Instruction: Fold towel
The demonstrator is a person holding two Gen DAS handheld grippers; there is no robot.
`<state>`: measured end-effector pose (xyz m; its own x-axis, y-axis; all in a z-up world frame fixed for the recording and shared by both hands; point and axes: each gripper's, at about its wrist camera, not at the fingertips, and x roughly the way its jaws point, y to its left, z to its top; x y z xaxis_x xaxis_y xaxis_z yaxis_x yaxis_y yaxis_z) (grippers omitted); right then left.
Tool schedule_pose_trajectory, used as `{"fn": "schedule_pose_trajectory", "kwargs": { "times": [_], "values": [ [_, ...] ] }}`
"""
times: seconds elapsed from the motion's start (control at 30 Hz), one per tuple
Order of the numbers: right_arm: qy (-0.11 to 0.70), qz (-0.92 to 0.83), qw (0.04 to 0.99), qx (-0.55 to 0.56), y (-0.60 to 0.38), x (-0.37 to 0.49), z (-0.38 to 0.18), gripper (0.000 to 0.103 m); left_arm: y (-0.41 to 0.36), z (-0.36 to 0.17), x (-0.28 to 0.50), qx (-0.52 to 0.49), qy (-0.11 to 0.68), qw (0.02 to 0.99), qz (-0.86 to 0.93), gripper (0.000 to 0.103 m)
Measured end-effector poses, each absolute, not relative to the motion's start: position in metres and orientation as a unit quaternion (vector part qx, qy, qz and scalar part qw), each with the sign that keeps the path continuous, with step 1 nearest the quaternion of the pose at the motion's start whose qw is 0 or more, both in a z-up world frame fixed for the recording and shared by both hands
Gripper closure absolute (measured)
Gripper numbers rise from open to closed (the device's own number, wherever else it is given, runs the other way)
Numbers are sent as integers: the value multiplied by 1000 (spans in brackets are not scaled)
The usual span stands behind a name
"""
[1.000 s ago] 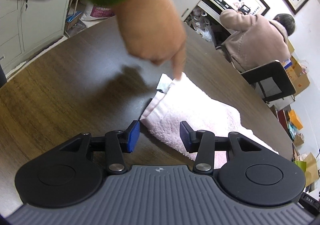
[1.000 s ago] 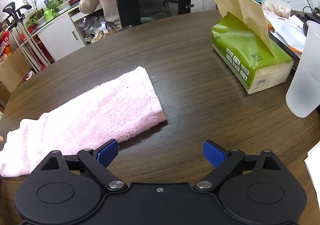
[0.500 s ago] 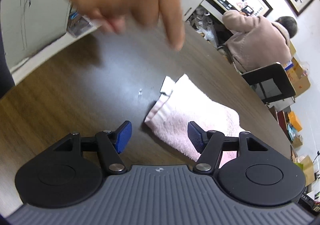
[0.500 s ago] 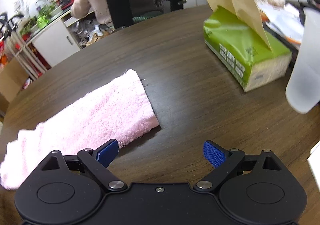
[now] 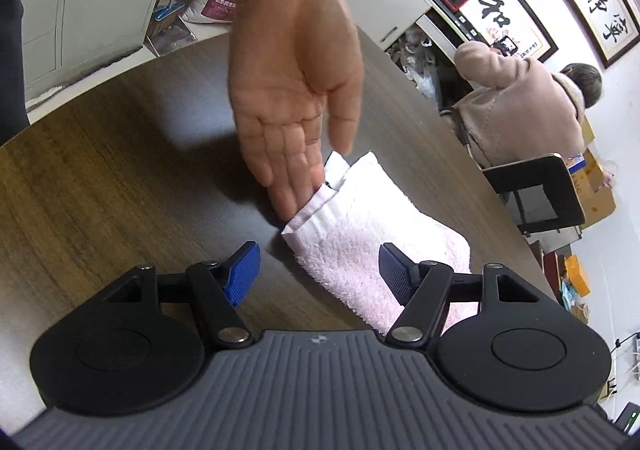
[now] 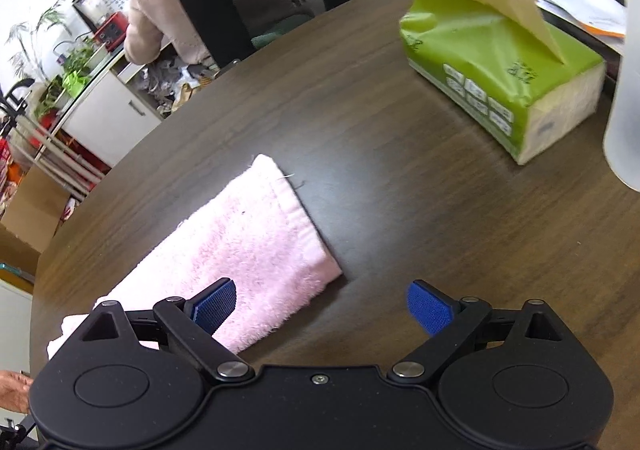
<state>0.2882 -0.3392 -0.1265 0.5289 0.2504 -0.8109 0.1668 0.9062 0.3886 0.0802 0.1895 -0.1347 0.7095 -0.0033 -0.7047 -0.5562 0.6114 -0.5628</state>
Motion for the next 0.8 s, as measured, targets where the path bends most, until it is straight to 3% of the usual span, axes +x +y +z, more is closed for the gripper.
{"fn": "schedule_pose_trajectory", "kwargs": {
  "times": [0.37,0.8],
  "values": [
    [484,39,847,217,-327,294,-128,7,183,-136,94,-419,336,826,173,37],
    [473,45,815,332,-352,304,-135,10,176,-140,111,-429,333,823,166,37]
  ]
}}
